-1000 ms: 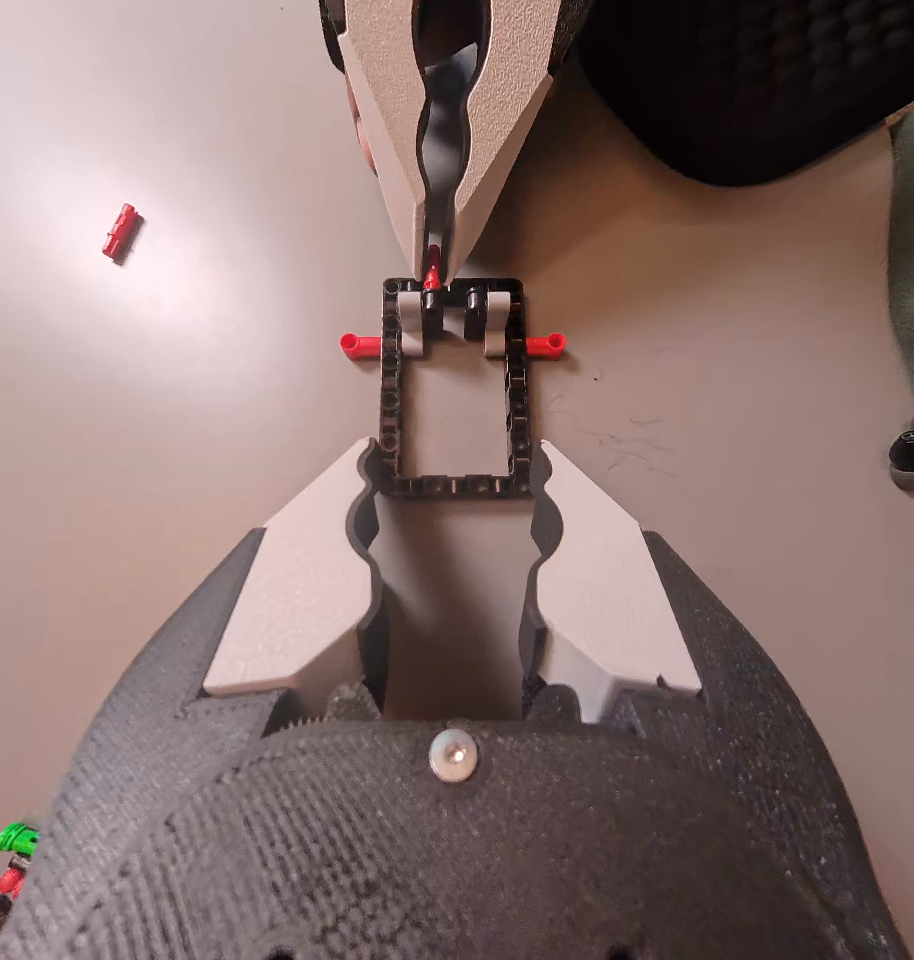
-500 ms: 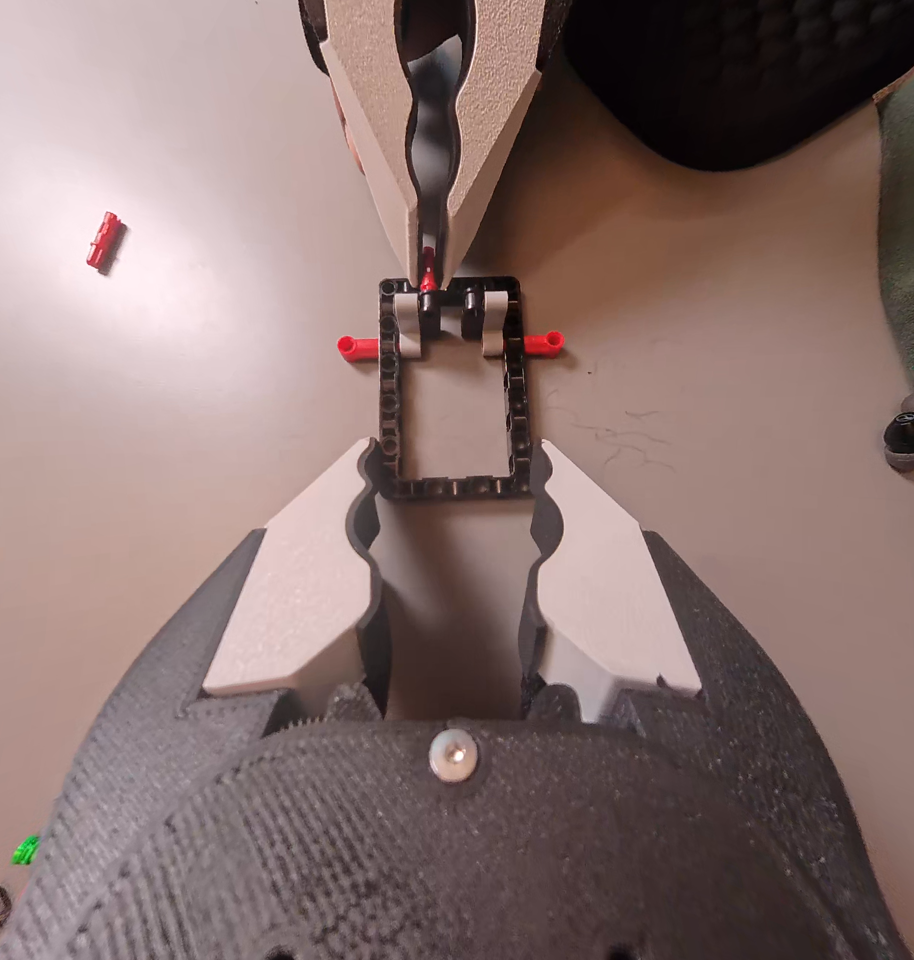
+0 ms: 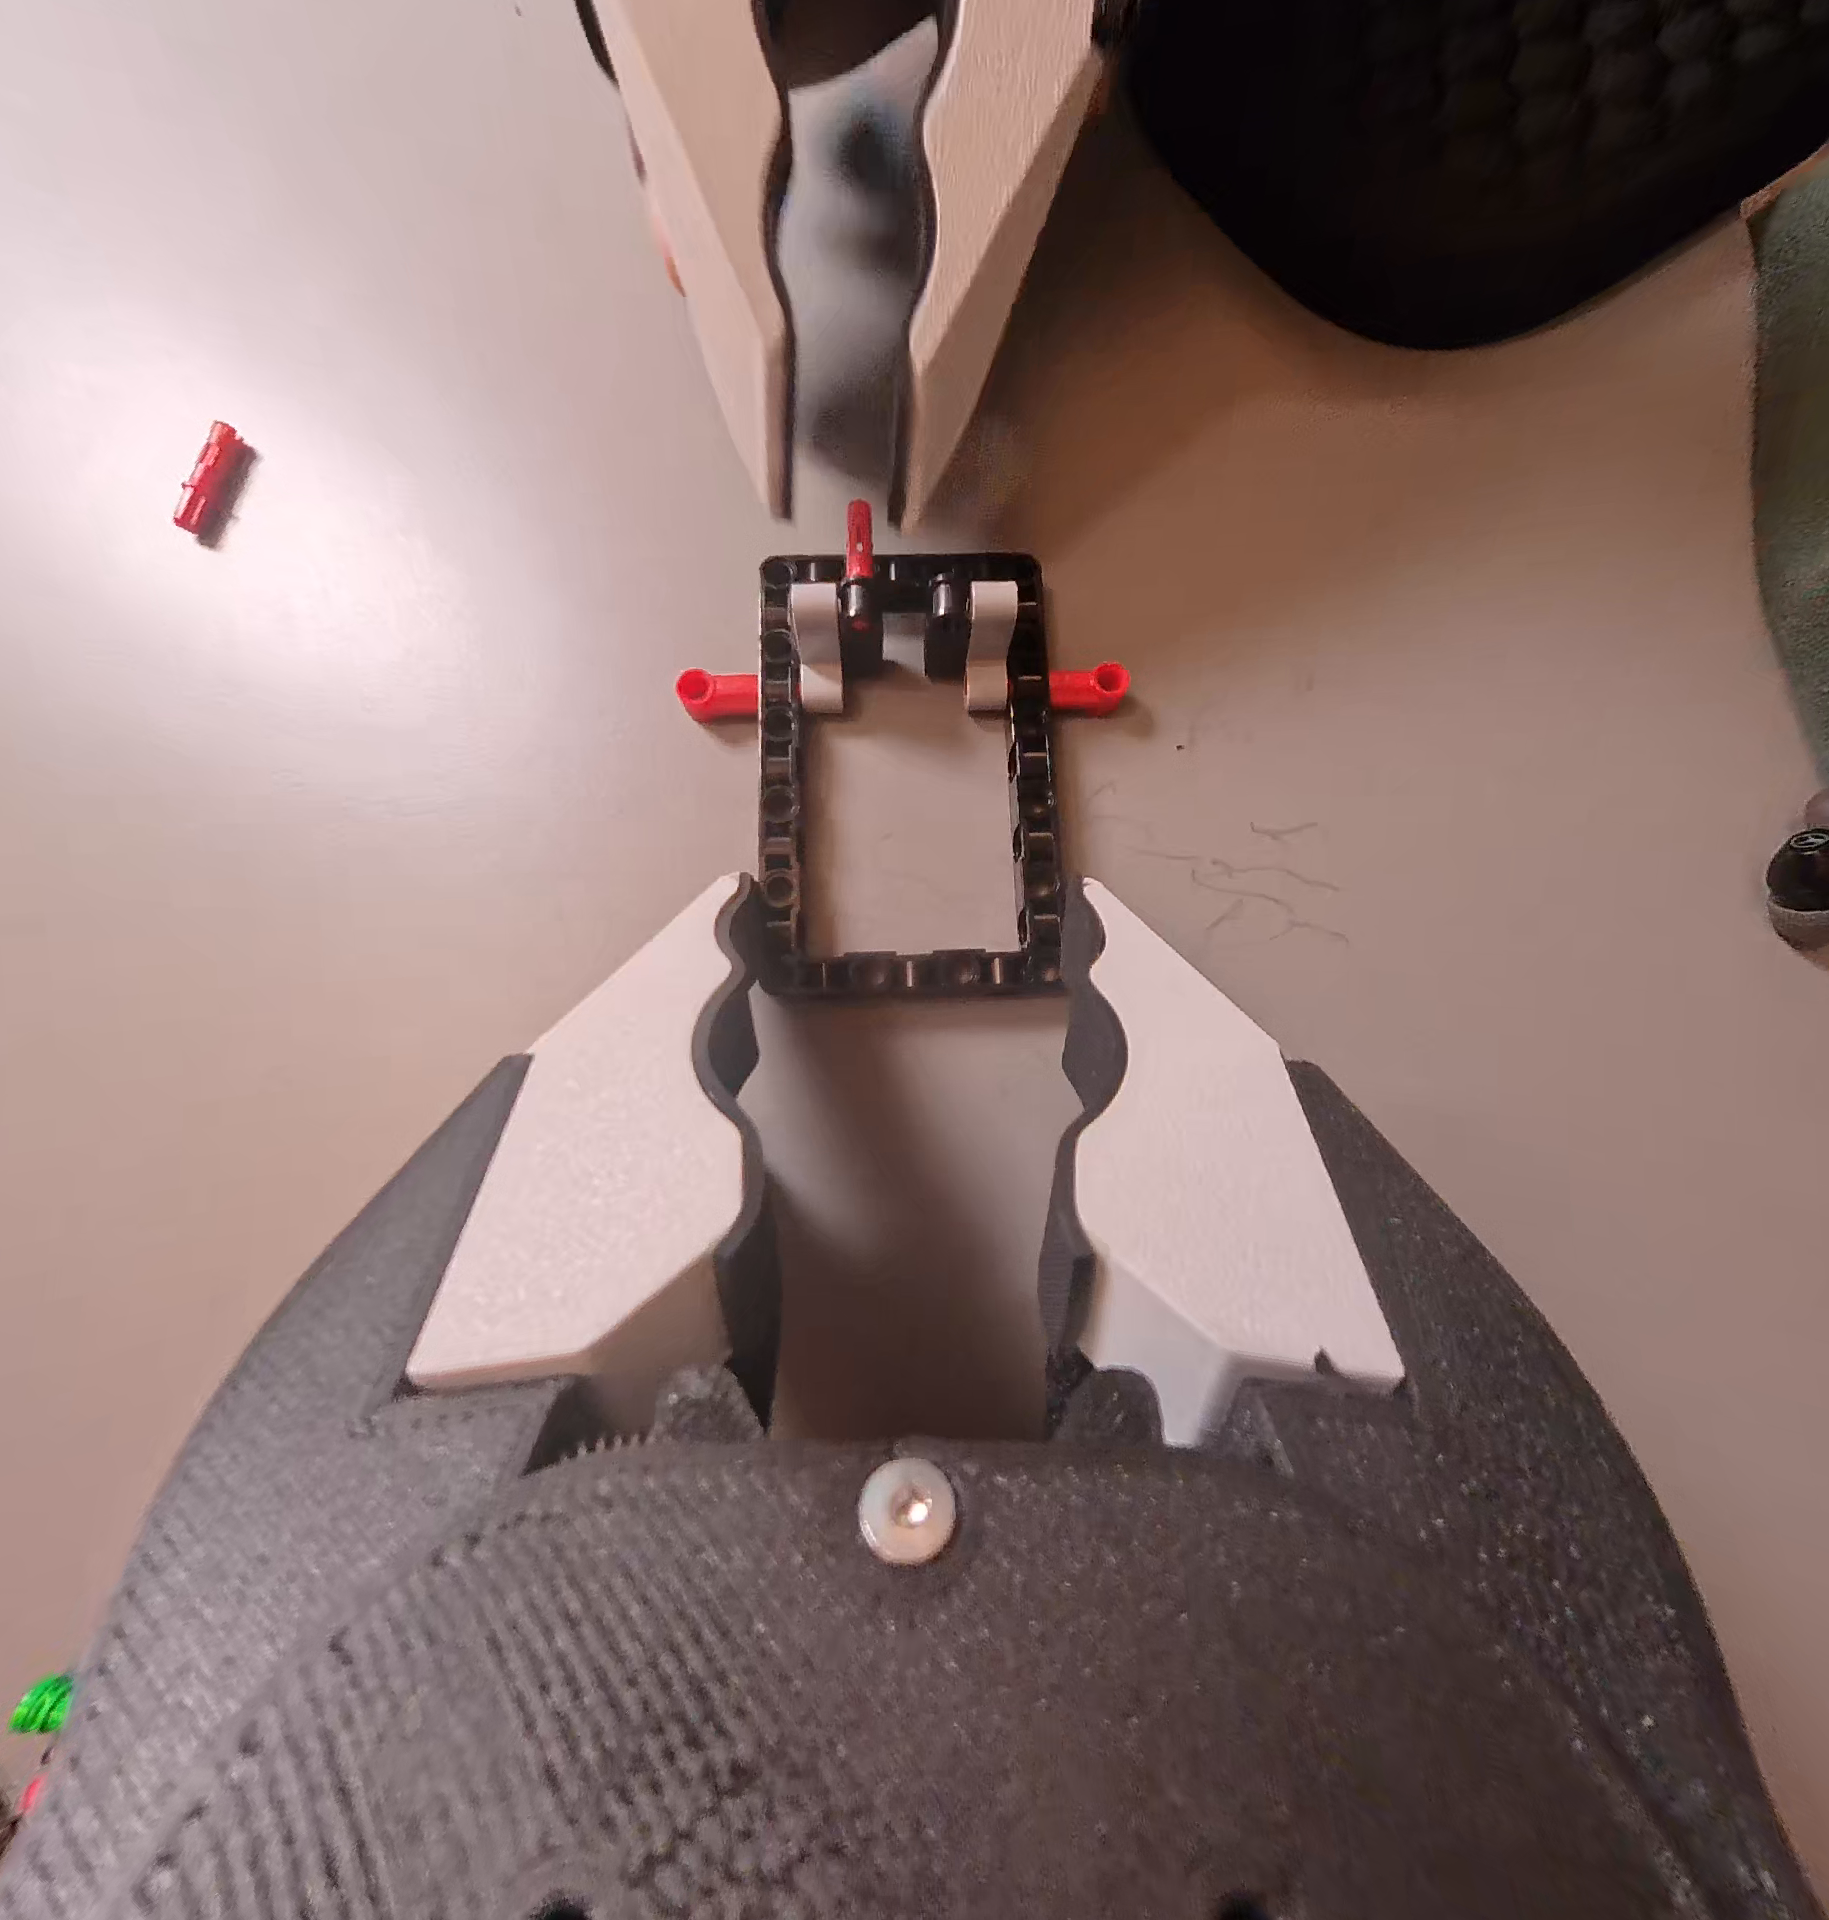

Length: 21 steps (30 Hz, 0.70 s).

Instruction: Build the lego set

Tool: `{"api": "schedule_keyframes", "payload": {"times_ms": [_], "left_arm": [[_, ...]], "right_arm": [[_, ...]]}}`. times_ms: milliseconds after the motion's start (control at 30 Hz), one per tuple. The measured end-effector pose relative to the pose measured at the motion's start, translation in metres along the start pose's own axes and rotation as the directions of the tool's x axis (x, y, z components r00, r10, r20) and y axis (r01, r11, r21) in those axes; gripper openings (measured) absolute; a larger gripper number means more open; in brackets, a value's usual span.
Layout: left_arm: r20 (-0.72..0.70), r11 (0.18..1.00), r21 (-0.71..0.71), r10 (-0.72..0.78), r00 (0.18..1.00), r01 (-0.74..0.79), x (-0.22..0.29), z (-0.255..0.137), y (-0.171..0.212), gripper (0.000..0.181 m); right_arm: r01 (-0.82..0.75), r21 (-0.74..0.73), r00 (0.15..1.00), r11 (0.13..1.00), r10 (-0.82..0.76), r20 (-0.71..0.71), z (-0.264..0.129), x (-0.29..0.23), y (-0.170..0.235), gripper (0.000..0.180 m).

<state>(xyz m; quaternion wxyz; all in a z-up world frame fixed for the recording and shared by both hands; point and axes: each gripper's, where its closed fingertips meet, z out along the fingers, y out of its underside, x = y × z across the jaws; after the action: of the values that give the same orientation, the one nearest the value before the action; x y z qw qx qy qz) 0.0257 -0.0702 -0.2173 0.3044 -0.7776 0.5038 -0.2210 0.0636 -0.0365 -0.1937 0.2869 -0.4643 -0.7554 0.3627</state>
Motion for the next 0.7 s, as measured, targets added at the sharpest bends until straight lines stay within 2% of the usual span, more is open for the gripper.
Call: {"api": "schedule_keyframes", "payload": {"times_ms": [67,167,300,533,700], "left_arm": [[0.006,1.000,-0.001,-0.005,1.000,0.005,-0.001,-0.001,0.001,0.058],[0.022,1.000,-0.006,-0.012,1.000,0.012,-0.004,-0.004,0.004,0.058],[0.040,1.000,-0.007,-0.027,0.999,0.027,-0.008,-0.005,0.005,0.058],[0.056,0.999,-0.006,-0.042,0.998,0.042,-0.012,-0.007,0.007,0.058],[0.082,0.998,0.007,-0.067,0.994,0.066,-0.018,-0.010,0.009,0.058]], "right_arm": [[-0.018,0.017,0.999,1.000,0.019,-0.030,-0.013,0.009,-0.001,0.018],[-0.029,0.030,0.997,0.999,0.030,-0.065,-0.028,0.017,-0.001,0.018],[-0.021,-0.013,0.993,1.000,0.019,-0.120,-0.029,0.025,0.007,0.016],[-0.143,-0.109,0.942,0.984,0.101,-0.321,-0.037,0.087,0.041,0.012],[-0.201,-0.167,0.941,0.965,0.143,-0.307,-0.033,0.119,0.041,0.018]]}}
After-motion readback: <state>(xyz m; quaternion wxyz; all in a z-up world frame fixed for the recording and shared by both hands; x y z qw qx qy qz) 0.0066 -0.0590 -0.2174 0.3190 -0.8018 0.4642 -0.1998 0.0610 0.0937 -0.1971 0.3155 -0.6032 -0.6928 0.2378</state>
